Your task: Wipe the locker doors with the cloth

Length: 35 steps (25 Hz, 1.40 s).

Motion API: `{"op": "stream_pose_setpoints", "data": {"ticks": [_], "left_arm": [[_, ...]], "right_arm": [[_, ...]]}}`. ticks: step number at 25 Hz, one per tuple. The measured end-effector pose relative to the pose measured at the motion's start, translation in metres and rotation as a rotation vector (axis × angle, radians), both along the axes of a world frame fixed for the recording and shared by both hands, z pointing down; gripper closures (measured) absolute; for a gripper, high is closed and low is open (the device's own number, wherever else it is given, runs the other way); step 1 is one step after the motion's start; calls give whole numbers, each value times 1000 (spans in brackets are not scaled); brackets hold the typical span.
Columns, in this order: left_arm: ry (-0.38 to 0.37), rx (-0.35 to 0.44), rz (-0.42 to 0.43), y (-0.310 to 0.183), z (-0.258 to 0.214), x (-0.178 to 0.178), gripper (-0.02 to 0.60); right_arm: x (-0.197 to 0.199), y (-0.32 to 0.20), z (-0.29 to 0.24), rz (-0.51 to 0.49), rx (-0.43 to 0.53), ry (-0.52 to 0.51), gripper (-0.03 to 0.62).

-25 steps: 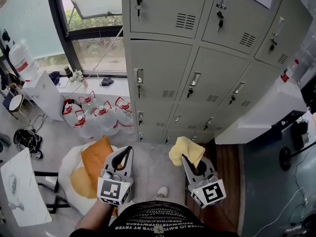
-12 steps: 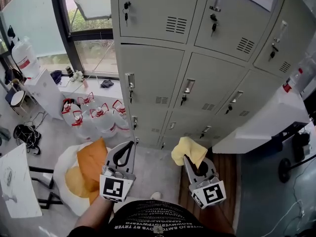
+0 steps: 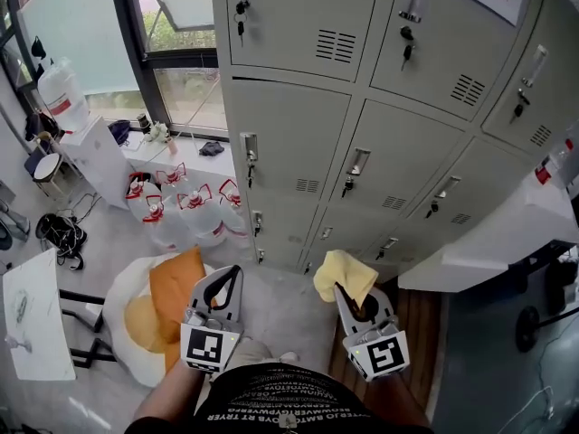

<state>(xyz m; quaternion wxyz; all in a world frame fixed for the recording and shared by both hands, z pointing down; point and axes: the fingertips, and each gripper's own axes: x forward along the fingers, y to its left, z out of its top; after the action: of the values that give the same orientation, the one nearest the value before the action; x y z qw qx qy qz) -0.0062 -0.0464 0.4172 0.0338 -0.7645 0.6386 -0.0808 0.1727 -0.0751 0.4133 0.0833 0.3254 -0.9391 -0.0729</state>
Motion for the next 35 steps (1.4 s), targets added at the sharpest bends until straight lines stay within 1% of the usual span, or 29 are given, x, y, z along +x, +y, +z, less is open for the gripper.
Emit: {"op": "stream_pose_setpoints", "data": {"ticks": [5, 9, 14, 19, 26, 31, 35], "left_arm": [[13, -20, -32, 9, 4, -10, 577], [19, -20, -37, 5, 5, -19, 576], [25, -65, -49, -7, 20, -37, 577], [33, -81, 0, -30, 25, -46, 576], [42, -75, 62, -76, 25, -56, 577], [39, -69, 92, -109, 25, -68, 577], [16, -60, 126, -134, 29, -76, 576]], "right_arm": [[-13, 0, 3, -38, -25, -21, 554], [-24, -7, 5, -51, -28, -20, 554], [-36, -21, 7, -41, -42, -24, 554], [-52, -43, 5, -14, -37, -8, 554], [-67, -69, 7, 19, -33, 21, 554], [-76, -97, 8, 64, -48, 10, 554], [-84, -114, 12, 85, -61, 13, 554]]}}
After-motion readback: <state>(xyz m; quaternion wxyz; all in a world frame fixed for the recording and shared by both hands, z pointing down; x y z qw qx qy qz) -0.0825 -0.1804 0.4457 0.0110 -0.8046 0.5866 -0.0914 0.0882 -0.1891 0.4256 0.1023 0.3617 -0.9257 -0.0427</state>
